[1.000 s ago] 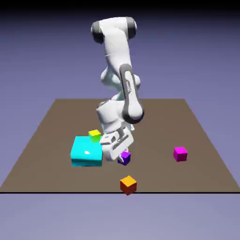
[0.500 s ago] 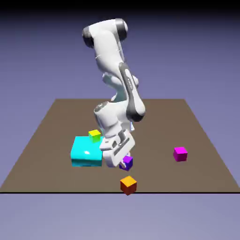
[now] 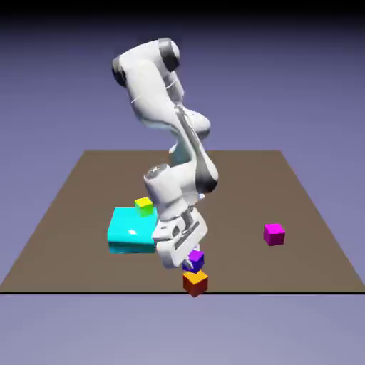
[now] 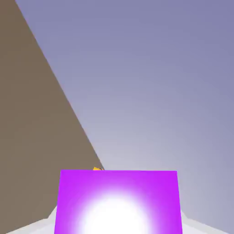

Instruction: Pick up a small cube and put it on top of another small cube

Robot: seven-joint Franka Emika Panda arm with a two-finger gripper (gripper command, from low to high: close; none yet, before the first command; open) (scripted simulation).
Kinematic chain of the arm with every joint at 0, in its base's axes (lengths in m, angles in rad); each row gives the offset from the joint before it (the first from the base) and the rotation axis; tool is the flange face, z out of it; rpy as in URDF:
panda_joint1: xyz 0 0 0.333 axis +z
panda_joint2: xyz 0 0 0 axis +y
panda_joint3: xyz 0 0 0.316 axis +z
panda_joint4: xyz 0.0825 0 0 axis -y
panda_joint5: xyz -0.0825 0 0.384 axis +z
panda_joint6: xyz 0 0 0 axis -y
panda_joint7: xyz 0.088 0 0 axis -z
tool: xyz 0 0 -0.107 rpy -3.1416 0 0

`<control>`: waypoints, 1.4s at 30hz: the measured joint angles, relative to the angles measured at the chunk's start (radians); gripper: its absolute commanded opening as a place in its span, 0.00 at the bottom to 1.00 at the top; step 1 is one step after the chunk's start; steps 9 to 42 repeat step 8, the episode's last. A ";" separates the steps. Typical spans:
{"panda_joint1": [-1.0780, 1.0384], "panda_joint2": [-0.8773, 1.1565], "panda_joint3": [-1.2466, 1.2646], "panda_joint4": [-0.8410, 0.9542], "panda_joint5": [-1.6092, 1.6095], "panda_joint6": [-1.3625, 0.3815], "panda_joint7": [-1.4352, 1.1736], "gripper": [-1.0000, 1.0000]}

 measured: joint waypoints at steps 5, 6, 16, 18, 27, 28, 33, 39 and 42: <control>-0.108 0.079 0.102 -0.024 0.050 -0.066 -0.028 1.00; -0.145 0.106 0.136 -0.032 0.066 -0.089 -0.037 1.00; -0.217 0.159 0.205 -0.048 0.100 -0.133 -0.056 1.00; -0.217 0.159 0.205 -0.048 0.100 -0.133 -0.056 1.00; -0.217 0.159 0.205 -0.048 0.100 -0.133 -0.056 1.00; -0.217 0.159 0.205 -0.048 0.100 -0.133 -0.056 1.00; -0.217 0.159 0.205 -0.048 0.100 -0.133 -0.056 1.00; -0.217 0.159 0.205 -0.048 0.100 -0.133 -0.056 1.00; -0.217 0.159 0.205 -0.048 0.100 -0.133 -0.056 1.00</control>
